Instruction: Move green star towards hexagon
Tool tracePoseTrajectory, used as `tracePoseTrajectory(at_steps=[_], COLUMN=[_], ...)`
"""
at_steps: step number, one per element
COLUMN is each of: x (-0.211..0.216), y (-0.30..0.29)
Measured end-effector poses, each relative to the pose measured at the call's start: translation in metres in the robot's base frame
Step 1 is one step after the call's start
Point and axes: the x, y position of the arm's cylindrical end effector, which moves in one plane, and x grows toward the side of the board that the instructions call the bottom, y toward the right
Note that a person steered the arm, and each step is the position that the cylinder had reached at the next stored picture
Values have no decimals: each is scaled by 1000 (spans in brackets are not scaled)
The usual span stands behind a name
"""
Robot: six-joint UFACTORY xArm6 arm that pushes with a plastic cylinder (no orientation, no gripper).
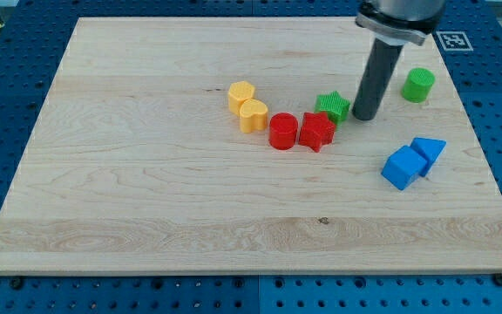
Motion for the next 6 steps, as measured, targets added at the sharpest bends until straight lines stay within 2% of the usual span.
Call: tracePoseTrajectory(at_steps=[1, 2, 4, 5, 6], x=[-2, -21, -22, -45, -73], y=[-16, -25, -25, 1, -13])
